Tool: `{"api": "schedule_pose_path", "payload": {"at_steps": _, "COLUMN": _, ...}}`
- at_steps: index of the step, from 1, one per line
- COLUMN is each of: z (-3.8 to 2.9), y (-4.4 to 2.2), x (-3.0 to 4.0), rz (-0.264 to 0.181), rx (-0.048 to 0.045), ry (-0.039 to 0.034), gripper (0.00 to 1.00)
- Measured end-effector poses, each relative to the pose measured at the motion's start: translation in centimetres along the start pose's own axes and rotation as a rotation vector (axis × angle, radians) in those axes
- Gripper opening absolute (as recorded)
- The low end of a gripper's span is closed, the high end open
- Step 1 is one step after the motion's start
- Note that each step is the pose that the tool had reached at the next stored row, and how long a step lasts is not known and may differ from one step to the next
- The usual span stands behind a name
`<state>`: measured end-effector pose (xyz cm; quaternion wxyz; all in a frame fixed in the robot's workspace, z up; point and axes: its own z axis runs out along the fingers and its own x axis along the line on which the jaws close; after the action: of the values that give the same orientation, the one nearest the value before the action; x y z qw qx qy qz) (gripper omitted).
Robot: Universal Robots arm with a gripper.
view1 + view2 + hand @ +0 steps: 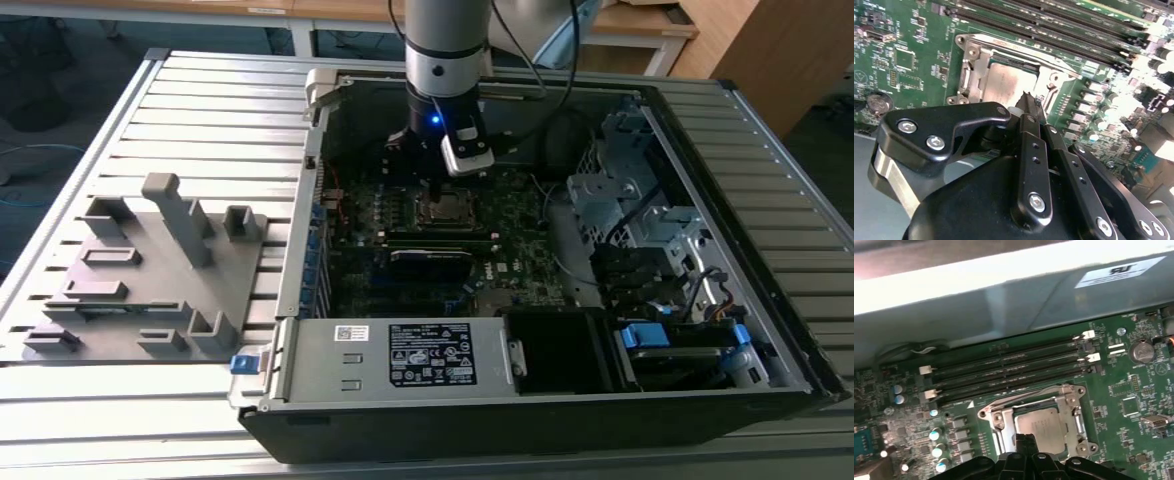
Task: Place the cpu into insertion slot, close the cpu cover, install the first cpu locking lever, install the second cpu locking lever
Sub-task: 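Install the first cpu locking lever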
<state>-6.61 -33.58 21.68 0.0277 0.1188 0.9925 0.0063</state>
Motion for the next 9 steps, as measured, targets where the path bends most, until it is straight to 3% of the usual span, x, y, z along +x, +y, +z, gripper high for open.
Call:
{"api": "schedule_pose_path", "payload": {"at_steps": 5, "z": 0.21, "y": 0.28, "x": -1.08, "rz": -0.006, "rx": -0.0005, "ry": 0.0001, "gripper": 0.1}}
{"api": "schedule_pose_path", "payload": {"at_steps": 9, "z": 0.28, "y": 0.33, "x": -1.29, "rz": -0.039, "rx": -0.0018, "ry": 0.0009, "gripper": 0.1}}
